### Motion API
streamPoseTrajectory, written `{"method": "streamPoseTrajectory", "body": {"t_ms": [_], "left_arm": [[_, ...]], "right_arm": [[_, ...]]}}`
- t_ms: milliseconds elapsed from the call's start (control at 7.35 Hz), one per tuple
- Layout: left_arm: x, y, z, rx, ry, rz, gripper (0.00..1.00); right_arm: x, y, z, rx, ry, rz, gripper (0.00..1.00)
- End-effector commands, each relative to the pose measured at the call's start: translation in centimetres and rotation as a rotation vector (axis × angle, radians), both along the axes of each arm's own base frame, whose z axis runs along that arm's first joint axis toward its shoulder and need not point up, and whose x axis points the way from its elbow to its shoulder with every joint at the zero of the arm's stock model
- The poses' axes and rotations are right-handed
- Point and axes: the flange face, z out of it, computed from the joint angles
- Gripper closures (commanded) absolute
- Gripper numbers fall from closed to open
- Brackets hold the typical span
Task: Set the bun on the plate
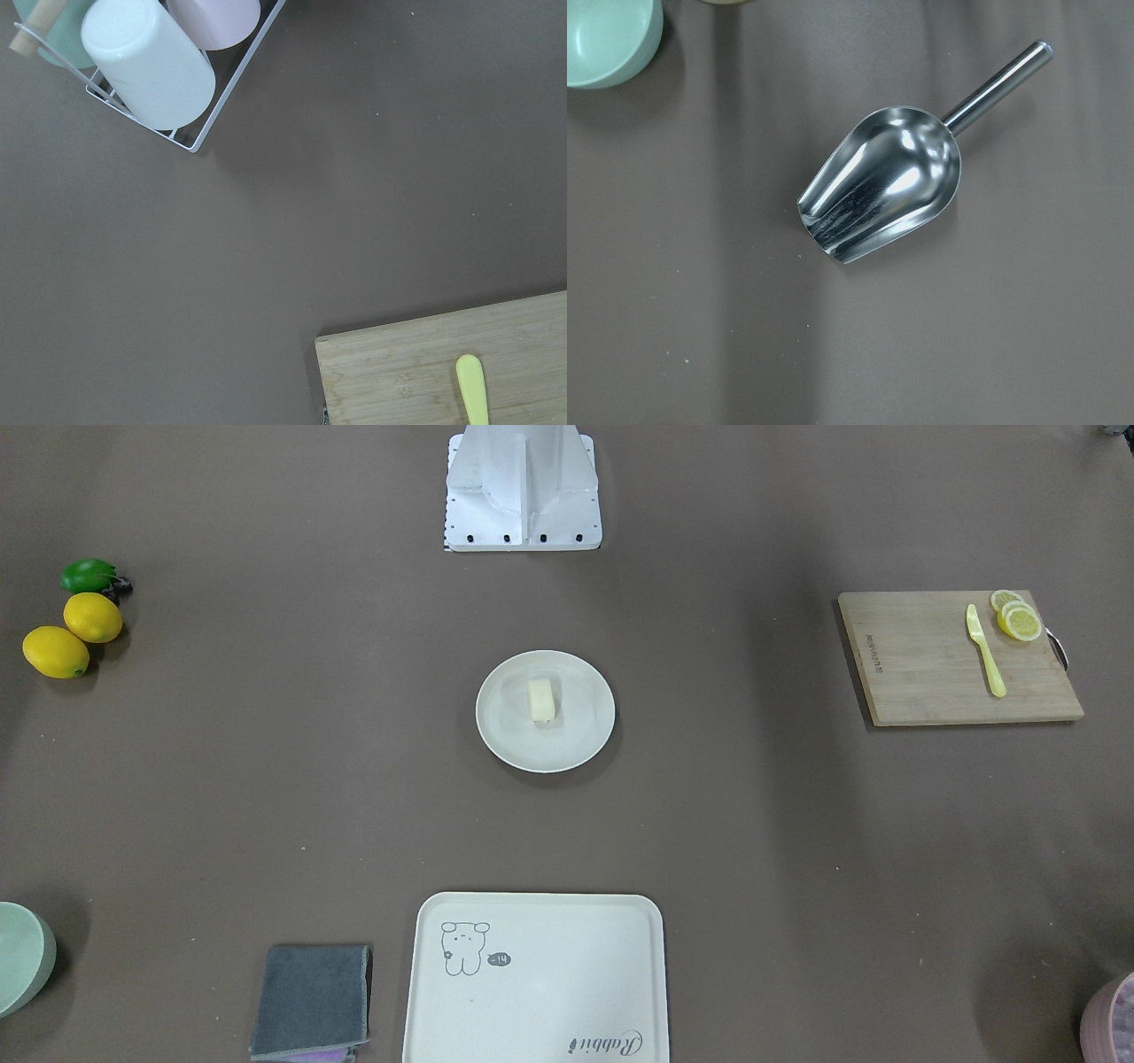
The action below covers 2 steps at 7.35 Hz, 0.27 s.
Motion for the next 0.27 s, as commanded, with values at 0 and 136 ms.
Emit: {"method": "streamPoseTrajectory", "body": {"t_ms": [0, 136], "left_arm": [[0.01, 0.00, -0.10, 0.003, 0.001, 0.000, 0.02], [0.01, -0.08, -0.19, 0.007, 0.001, 0.001, 0.02]], "right_arm": [[-0.02, 0.16, 0.16, -0.003, 0.000, 0.000, 0.00], [-0.03, 0.31, 0.32, -0.006, 0.001, 0.000, 0.00]]}}
